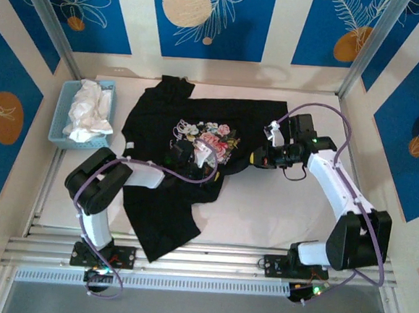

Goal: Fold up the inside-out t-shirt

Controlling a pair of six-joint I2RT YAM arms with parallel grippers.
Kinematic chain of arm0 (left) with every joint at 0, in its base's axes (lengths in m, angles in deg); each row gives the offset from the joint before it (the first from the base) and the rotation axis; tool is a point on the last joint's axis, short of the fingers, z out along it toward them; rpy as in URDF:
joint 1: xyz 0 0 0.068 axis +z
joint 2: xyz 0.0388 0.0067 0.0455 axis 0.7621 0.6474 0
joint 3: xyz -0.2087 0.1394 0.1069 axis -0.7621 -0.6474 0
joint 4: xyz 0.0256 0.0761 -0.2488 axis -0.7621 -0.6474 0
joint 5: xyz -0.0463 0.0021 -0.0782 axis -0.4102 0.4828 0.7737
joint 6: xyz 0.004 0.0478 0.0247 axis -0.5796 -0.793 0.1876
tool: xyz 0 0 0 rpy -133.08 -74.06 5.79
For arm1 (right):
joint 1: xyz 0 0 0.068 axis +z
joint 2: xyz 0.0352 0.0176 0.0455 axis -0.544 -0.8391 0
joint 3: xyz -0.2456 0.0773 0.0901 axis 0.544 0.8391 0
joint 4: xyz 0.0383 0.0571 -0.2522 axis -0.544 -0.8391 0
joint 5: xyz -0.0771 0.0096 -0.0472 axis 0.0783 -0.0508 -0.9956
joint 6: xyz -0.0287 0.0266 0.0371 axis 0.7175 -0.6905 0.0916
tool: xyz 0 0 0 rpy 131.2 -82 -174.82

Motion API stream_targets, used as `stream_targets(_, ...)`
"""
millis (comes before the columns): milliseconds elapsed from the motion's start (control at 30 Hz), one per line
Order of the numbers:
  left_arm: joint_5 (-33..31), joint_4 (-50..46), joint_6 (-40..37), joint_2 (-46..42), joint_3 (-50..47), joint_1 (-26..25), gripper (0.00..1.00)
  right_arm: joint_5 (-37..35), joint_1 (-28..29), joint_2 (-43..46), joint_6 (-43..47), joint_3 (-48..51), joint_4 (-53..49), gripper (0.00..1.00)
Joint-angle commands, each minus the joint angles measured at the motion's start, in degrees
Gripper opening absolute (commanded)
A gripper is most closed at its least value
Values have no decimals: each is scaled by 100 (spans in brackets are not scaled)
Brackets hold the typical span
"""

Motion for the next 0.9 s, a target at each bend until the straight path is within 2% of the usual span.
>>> stream_targets(0,159,-78,-103,87,120,53,0,34,-129,-448,-41,-190,-8,0)
stream_targets(300,110,-200,-114,225,234,51,0,-23,-581,-2511,-14,-1333,274,6)
stream_targets(400,74,-225,-73,281,289,46,0,-140,-698,-2891,2,-1601,196,9)
stream_targets(533,100,-229,-35,317,337,48,0,-310,-724,-2822,-22,-1471,210,16)
stream_targets(733,131,-235,-17,307,331,51,0,-474,-604,-2114,-97,-663,567,29)
stream_targets(867,147,-228,-27,294,318,54,0,-766,-533,-2175,-71,-513,667,34)
